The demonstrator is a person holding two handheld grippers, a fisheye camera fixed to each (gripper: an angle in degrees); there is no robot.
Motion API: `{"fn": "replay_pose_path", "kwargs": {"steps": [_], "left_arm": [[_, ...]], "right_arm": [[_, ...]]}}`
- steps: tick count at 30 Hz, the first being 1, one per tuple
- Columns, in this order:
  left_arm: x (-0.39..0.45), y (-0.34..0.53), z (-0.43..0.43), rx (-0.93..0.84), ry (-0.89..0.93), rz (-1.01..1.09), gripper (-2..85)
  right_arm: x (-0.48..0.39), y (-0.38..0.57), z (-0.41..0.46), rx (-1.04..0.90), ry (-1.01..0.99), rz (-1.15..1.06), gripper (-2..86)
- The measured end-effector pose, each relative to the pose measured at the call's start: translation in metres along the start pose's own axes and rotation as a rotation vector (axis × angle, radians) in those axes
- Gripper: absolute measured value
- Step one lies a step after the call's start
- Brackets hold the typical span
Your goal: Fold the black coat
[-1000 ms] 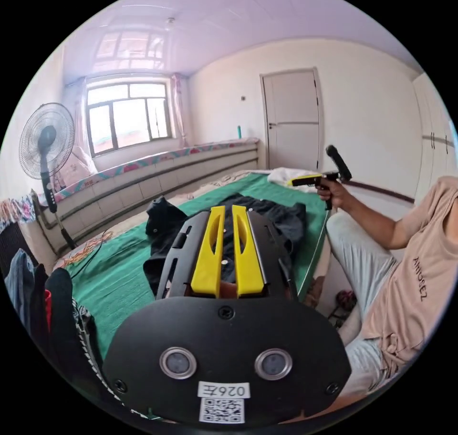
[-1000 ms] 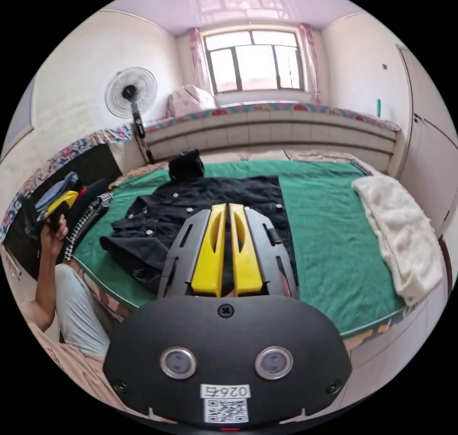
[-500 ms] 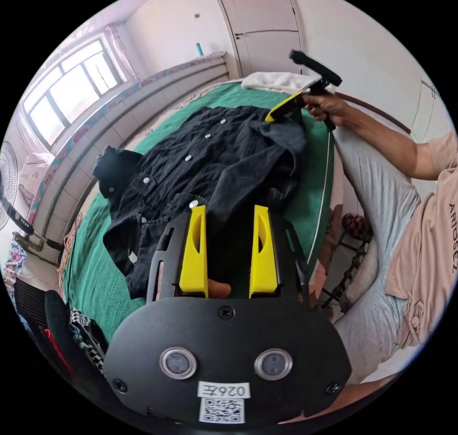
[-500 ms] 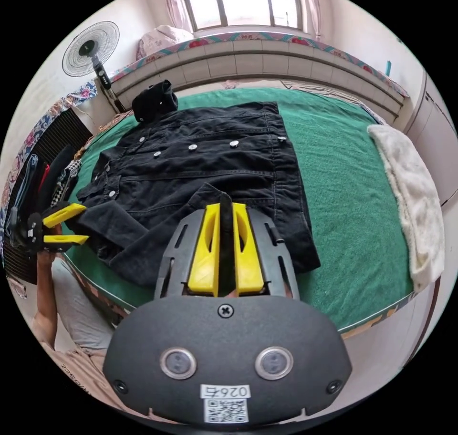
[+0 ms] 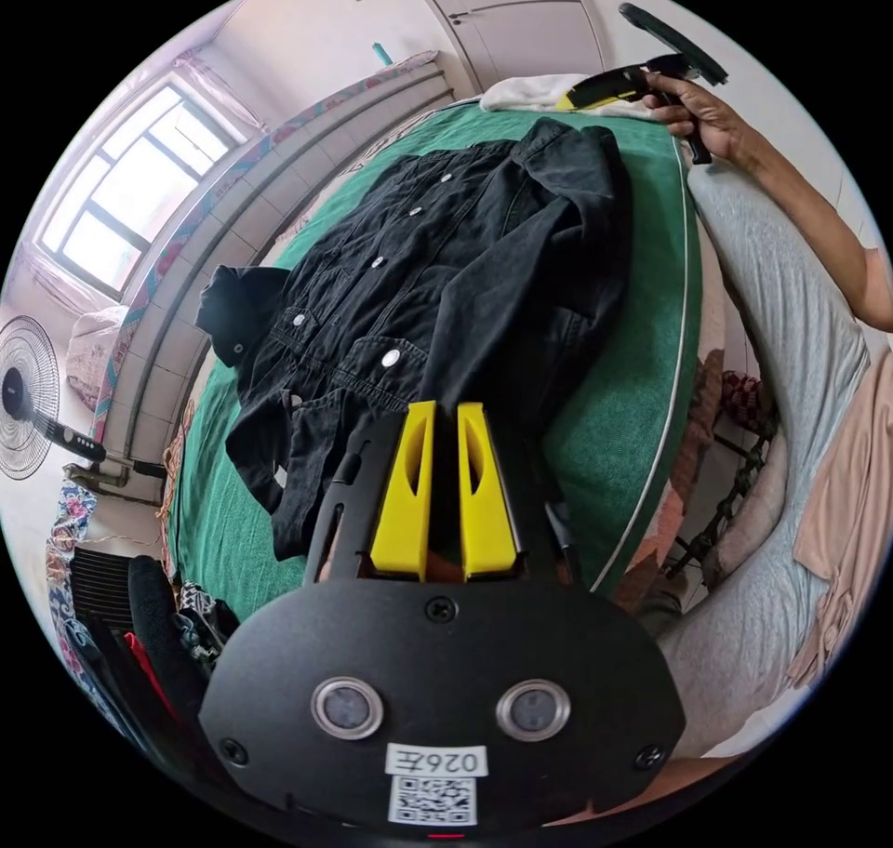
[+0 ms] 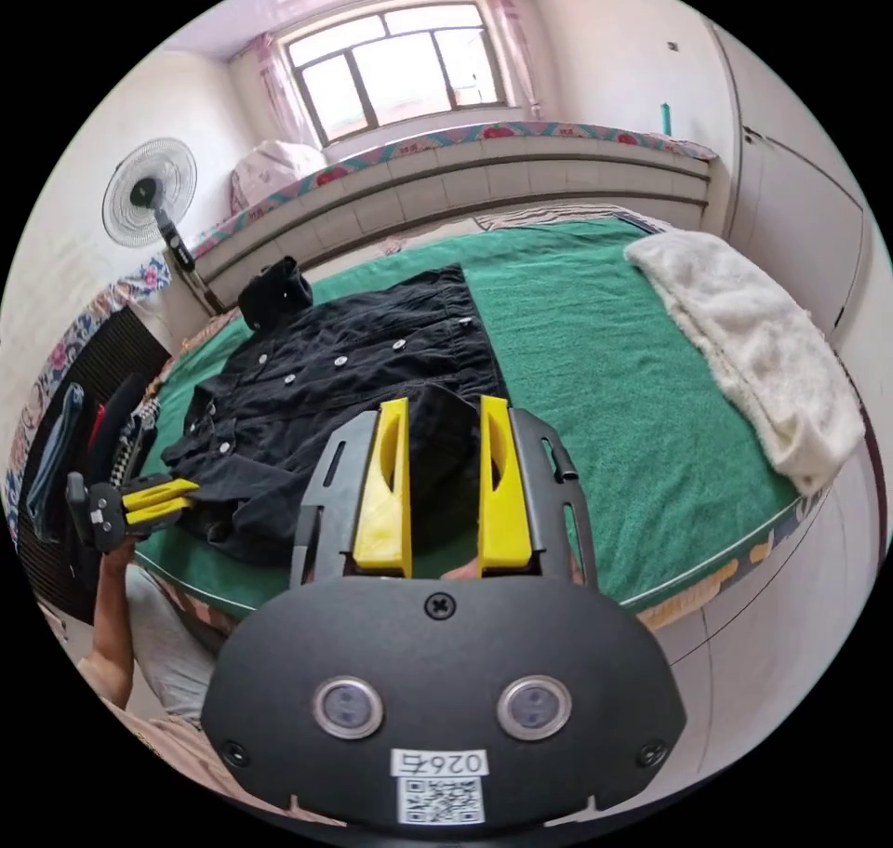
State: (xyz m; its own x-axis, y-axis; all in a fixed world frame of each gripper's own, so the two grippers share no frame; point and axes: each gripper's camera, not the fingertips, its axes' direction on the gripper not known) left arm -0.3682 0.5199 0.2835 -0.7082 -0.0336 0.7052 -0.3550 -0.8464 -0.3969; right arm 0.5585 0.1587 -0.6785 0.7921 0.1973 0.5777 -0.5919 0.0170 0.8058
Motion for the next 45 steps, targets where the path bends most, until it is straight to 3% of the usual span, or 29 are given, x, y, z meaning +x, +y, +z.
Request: {"fn": "replay_pose_path", "kwargs": {"steps": [3, 5, 9, 11, 15, 17, 20, 28, 32, 35, 40, 42, 45], "left_arm": [[-0.006, 0.004, 0.009, -0.004, -0.002, -0.001, 0.2], [-0.013, 0.008, 0.013, 0.004, 0.009, -0.015, -0.4], [-0.06, 0.033, 0.023, 0.069, 0.185, -0.166, -0.6], [-0.088, 0.05, 0.028, 0.143, 0.311, -0.258, -0.6], [-0.132, 0.083, 0.061, 0.181, 0.517, -0.414, -0.6], [-0.14, 0.095, 0.077, 0.172, 0.559, -0.456, -0.6], [-0.15, 0.107, 0.089, 0.182, 0.583, -0.473, -0.6], [-0.163, 0.129, 0.117, 0.166, 0.556, -0.448, -0.6], [-0.177, 0.149, 0.136, 0.189, 0.596, -0.467, -0.6], [-0.192, 0.166, 0.148, 0.221, 0.649, -0.498, -0.6], [-0.217, 0.191, 0.153, 0.38, 0.87, -0.463, -0.6], [-0.227, 0.203, 0.15, 0.472, 0.971, -0.418, -0.6], [-0.236, 0.214, 0.16, 0.468, 0.97, -0.429, -0.6]], "right_arm": [[-0.006, -0.05, 0.043, -0.135, 0.01, -0.069, 9.7], [-0.013, -0.071, 0.062, -0.217, -0.011, -0.161, 0.8], [0.016, -0.062, -0.101, 0.335, -0.245, -0.257, -0.7], [0.066, -0.057, -0.141, 0.399, -0.197, -0.179, -0.3], [0.223, -0.066, -0.112, 0.144, 0.053, 0.335, 0.7], [0.262, -0.066, -0.114, 0.139, -0.047, 0.415, 1.9], [0.253, -0.078, -0.126, 0.183, -0.107, 0.323, 2.6], [0.116, -0.17, -0.081, -0.049, 0.065, -0.066, 11.9], [0.086, -0.188, -0.03, -0.256, 0.039, -0.18, 0.1], [0.085, -0.167, -0.126, -0.02, -0.049, -0.218, -1.2], [0.144, -0.081, -0.38, 0.534, -0.417, -0.201, -1.6], [0.147, -0.066, -0.43, 0.623, -0.492, -0.233, -1.5], [0.124, -0.071, -0.461, 0.7, -0.557, -0.332, -1.4]]}}
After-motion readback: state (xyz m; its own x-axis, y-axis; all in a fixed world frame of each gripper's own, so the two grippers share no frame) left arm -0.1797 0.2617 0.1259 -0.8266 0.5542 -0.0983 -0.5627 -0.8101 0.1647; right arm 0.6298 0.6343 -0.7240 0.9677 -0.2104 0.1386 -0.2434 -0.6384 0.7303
